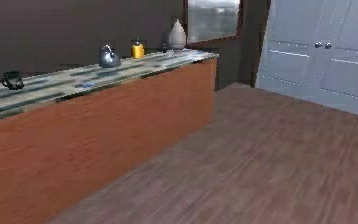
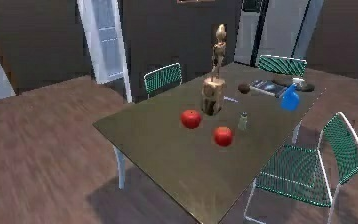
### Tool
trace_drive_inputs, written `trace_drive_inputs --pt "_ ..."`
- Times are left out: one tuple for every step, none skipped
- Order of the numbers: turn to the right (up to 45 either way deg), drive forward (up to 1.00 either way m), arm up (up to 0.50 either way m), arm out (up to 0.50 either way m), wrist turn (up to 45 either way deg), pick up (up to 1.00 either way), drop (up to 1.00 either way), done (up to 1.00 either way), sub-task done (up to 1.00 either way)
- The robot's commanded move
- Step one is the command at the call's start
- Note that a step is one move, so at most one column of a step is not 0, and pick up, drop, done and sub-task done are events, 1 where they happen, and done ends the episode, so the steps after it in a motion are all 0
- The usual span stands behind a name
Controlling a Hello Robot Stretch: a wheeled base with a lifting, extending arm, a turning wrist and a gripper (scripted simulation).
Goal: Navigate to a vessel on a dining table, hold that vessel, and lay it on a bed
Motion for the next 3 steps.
trace_drive_inputs --pt "42.0 0.00 0.00 0.00 0.0 0.00 0.00 0.00 0.00" --pt "0.0 1.00 0.00 0.00 0.0 0.00 0.00 0.00 0.00" --pt "6.0 0.00 0.00 0.00 0.0 0.00 0.00 0.00 0.00"
